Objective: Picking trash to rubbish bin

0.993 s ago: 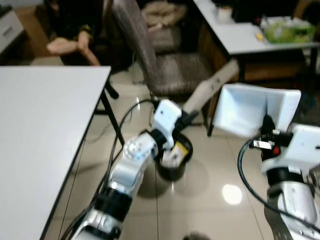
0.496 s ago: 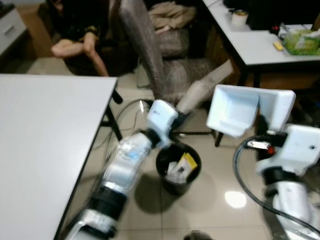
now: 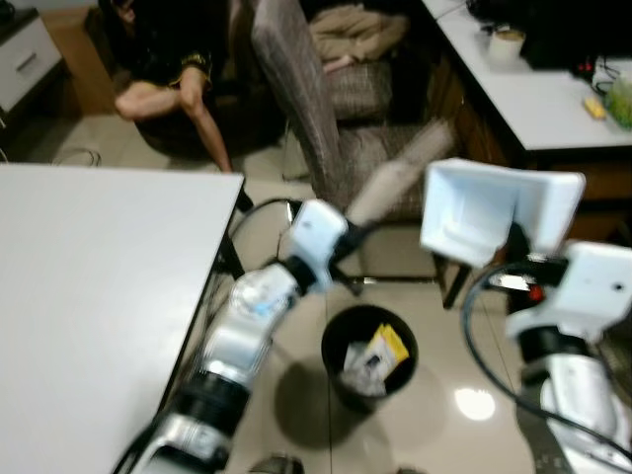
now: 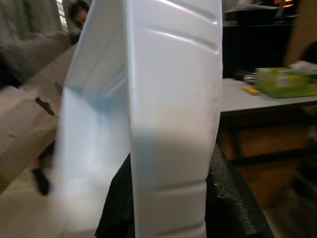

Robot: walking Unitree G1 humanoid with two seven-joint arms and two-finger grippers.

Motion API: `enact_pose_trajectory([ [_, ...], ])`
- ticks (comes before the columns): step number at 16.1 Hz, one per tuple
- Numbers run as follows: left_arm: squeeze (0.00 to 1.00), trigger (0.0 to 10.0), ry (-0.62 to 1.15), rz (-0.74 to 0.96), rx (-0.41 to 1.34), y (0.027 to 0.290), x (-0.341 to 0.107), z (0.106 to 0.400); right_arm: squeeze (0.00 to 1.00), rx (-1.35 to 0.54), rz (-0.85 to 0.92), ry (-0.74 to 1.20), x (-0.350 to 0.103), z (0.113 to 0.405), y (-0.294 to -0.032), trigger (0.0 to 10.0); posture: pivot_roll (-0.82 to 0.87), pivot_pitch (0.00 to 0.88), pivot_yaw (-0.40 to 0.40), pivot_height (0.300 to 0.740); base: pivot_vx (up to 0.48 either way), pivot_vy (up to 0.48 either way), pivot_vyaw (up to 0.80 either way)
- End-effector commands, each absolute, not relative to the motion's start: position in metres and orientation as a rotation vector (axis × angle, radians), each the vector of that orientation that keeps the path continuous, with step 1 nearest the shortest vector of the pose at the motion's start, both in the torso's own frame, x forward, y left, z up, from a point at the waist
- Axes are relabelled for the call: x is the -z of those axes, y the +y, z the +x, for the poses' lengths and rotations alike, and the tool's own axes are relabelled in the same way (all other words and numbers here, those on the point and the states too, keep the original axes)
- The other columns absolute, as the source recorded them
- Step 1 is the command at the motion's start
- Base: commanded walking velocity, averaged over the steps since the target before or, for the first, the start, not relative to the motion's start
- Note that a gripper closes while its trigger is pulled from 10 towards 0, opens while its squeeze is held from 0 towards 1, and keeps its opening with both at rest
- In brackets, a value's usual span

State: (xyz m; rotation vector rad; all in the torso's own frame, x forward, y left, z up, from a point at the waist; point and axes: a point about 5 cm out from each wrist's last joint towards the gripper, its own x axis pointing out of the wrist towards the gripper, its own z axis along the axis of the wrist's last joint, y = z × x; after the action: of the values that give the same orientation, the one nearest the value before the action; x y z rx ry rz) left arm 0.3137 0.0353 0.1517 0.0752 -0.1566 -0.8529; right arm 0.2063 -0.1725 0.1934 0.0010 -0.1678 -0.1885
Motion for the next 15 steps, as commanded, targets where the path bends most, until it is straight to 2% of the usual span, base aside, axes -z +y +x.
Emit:
enact_pose_trajectory([
  [1,0.0,10.0,-0.16,0.088,0.852,0.0384,-0.1519,0.3139,0.0,0.182,0.011,-0.166,-0.1936,0.2063,-0.1704,10.0,0.03,0.118,0.045,0.74,0.0,0.0,-0.5],
  [9,0.0,10.0,-0.162,0.078,0.885,0.0351,-0.1521,0.3119,0.0,0.172,0.023,-0.161,-0.1927,0.2075,-0.1687,10.0,0.03,0.116,0.047,0.74,0.0,0.0,-0.8],
  [11,0.0,10.0,-0.161,0.08,0.891,0.0351,-0.1521,0.3116,0.0,0.172,0.028,-0.169,-0.1935,0.2074,-0.1682,10.0,0.03,0.118,0.048,0.74,0.0,0.0,0.0],
  [15,0.0,10.0,-0.159,0.086,0.899,0.0344,-0.152,0.3117,0.0,0.166,0.023,-0.174,-0.1942,0.2076,-0.1673,10.0,0.03,0.118,0.051,0.74,0.355,0.0,0.0],
])
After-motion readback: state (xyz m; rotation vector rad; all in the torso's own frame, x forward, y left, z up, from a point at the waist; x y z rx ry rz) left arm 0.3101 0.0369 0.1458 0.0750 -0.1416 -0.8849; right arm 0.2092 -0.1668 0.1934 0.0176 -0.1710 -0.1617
